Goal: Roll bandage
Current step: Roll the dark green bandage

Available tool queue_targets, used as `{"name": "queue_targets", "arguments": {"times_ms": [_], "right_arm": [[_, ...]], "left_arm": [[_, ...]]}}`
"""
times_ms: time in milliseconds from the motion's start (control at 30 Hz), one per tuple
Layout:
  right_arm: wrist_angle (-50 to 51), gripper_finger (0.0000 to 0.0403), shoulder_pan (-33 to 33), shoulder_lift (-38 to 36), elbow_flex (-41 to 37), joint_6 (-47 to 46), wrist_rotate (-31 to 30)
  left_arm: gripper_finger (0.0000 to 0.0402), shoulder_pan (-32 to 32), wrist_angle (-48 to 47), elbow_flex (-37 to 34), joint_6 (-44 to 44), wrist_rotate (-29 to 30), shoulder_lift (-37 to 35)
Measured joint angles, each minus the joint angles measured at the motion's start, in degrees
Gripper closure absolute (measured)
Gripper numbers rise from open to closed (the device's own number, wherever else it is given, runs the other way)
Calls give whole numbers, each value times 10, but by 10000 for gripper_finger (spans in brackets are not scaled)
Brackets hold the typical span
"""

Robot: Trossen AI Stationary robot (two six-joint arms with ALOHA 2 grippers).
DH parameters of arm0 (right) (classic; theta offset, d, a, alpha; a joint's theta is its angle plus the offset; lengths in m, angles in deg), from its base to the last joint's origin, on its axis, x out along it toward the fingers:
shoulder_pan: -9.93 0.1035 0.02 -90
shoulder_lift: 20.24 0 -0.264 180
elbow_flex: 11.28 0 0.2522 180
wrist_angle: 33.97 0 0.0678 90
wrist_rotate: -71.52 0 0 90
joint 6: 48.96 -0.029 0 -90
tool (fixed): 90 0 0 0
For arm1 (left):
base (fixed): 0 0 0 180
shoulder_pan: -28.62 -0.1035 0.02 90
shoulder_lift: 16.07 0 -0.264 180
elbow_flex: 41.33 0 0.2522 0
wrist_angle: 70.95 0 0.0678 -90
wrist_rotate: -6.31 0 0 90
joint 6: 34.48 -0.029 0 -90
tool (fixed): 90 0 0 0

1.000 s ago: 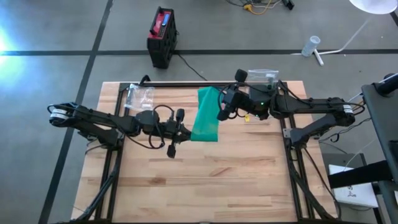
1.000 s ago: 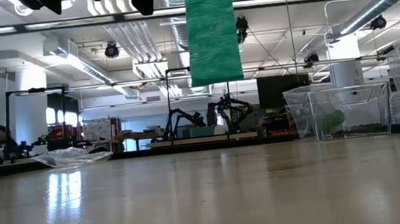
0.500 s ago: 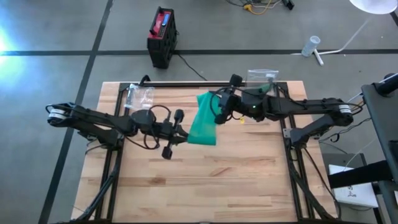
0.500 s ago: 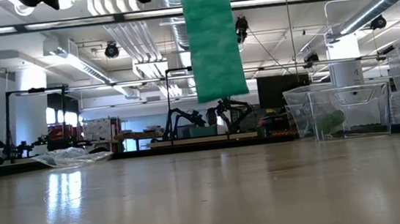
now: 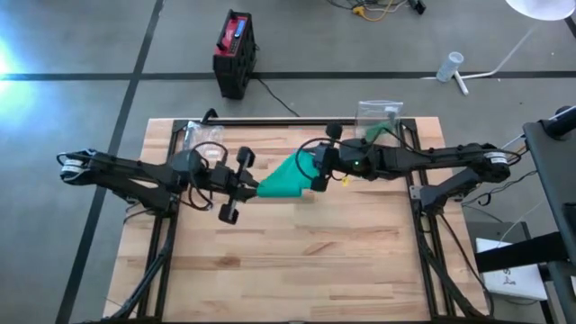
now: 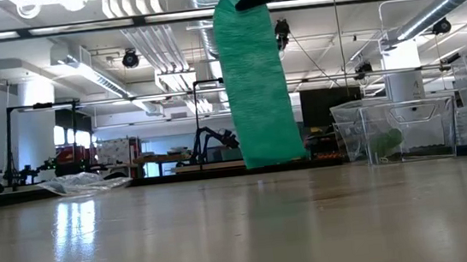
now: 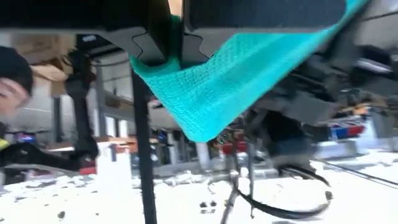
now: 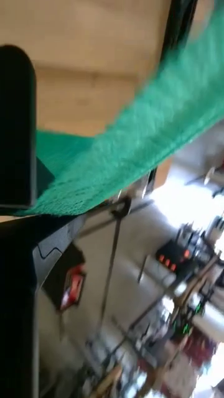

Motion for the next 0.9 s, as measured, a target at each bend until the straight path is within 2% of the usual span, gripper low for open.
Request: {"name": "queue_targets", "arguments": {"times_ms": [67,233,433,533,900], "right_arm": [[0,401,3,0,0,-8,23],[2,401,16,0,-1,-11,28],[1,401,20,0,-1,-30,106],[-2,401,23,0,-1,-44,124],[-11,401,45,0,0,-42,131]], "left_arm": [[402,-6,-3,0,0,5,-9],[401,-23,-19,0,0,39,-23],[402,-54,-17,0,0,57,-27],[401,-71,-20,0,0,77,-26],[401,-126,-21,0,0,81,-24]]}}
